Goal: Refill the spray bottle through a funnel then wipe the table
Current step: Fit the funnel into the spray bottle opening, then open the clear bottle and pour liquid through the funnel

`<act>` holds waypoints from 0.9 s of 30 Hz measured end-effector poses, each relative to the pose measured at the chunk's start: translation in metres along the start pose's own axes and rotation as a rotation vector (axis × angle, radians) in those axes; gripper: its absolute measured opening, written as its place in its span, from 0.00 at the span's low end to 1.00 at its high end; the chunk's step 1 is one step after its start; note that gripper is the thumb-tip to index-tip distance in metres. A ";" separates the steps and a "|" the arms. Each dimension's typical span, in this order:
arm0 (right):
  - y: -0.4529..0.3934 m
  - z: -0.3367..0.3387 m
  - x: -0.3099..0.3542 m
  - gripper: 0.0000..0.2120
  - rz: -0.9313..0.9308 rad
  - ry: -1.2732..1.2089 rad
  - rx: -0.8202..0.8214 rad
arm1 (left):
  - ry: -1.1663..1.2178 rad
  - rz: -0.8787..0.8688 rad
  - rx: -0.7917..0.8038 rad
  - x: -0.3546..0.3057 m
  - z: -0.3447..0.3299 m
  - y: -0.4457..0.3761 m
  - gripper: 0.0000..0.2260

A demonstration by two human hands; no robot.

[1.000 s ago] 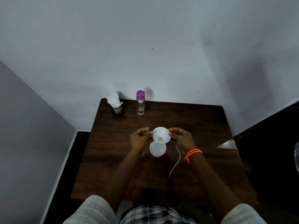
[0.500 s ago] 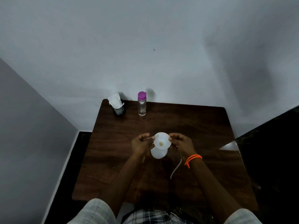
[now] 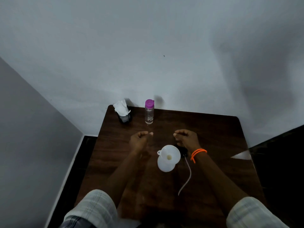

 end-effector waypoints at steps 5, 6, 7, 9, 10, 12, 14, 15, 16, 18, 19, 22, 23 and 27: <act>-0.051 -0.020 0.015 0.07 0.015 0.194 0.014 | -0.144 -0.029 -0.003 -0.024 0.002 -0.041 0.11; -0.062 -0.024 0.017 0.07 0.034 0.238 0.022 | -0.178 -0.051 -0.014 -0.029 0.003 -0.049 0.10; -0.073 -0.028 0.018 0.08 0.044 0.289 0.028 | -0.218 -0.063 -0.035 -0.034 0.005 -0.057 0.09; -0.094 -0.035 0.019 0.11 0.050 0.384 0.038 | -0.273 -0.089 -0.074 -0.040 0.009 -0.072 0.11; -0.104 -0.038 0.018 0.13 0.046 0.422 0.046 | -0.295 -0.103 -0.093 -0.042 0.009 -0.078 0.13; -0.124 -0.047 0.022 0.20 0.032 0.497 0.085 | -0.334 -0.133 -0.118 -0.046 0.010 -0.094 0.19; -0.139 -0.057 0.031 0.28 0.053 0.582 0.128 | -0.321 -0.177 -0.124 -0.051 0.007 -0.110 0.26; -0.143 -0.061 0.038 0.31 0.068 0.602 0.139 | -0.317 -0.194 -0.109 -0.054 0.005 -0.117 0.28; -0.151 -0.064 0.040 0.33 0.088 0.593 0.144 | -0.325 -0.224 -0.087 -0.056 0.002 -0.127 0.28; -0.160 -0.072 0.047 0.34 0.123 0.567 0.174 | -0.351 -0.283 -0.026 -0.067 -0.005 -0.136 0.24; -0.163 -0.076 0.051 0.33 0.147 0.575 0.186 | -0.363 -0.311 -0.003 -0.072 -0.009 -0.139 0.22; -0.168 -0.085 0.057 0.28 0.217 0.622 0.206 | -0.392 -0.361 0.009 -0.080 -0.015 -0.142 0.18; -0.168 -0.086 0.060 0.27 0.217 0.643 0.202 | -0.403 -0.358 -0.003 -0.081 -0.016 -0.143 0.16; -0.168 -0.086 0.062 0.25 0.202 0.655 0.188 | -0.448 -0.343 -0.009 -0.084 -0.016 -0.143 0.14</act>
Point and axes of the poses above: each hand's wrist, its own y-axis away from the middle knuckle, its own z-axis out of the back of the hand, x = y × z, the point moved 7 cm from there along -y, towards the middle knuckle, and after that the axes turned 15 degrees about x, right-handed, at the moved point
